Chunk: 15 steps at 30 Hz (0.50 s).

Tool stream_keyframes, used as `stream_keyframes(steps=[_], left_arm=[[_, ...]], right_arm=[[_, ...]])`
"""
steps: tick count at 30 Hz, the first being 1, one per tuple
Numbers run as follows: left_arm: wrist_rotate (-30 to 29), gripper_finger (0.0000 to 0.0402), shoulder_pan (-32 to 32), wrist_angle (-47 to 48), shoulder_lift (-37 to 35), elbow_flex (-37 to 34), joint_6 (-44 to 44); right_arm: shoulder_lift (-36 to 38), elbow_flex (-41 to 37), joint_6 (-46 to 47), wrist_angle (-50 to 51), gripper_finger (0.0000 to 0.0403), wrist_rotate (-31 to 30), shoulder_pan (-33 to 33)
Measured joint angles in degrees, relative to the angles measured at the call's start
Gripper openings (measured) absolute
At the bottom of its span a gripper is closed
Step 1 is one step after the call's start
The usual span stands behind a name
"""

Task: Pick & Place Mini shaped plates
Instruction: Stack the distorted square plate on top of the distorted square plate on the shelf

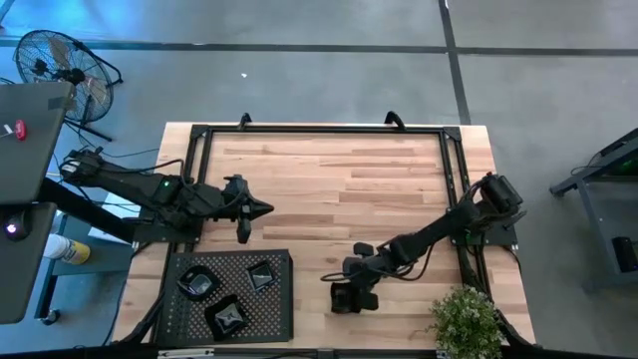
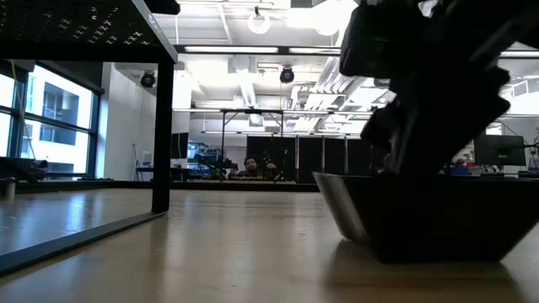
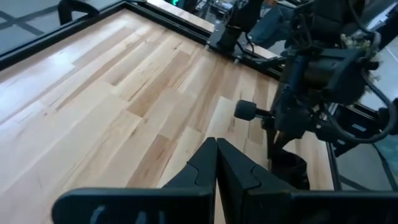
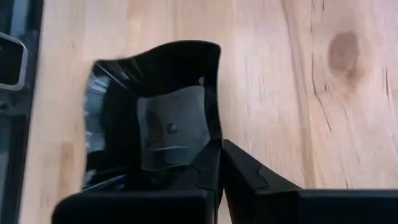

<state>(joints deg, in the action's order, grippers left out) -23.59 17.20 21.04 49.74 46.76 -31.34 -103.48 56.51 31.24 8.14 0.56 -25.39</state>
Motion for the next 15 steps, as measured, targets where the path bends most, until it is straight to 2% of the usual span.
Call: stream_keyframes(steps=[8, 15], left_arm=[[-2.48, 0.0, -2.1, 2.54, -0.25, 0.0, -6.18], [-2.41, 0.0, -8.52, 3.86, -2.4, 0.0, -8.97]], right_arm=[[0.36, 2.74, 4.26, -0.29, 0.0003, 1.58, 3.04], [1.89, 7.12, 6.23, 1.84, 0.0003, 3.02, 12.39]])
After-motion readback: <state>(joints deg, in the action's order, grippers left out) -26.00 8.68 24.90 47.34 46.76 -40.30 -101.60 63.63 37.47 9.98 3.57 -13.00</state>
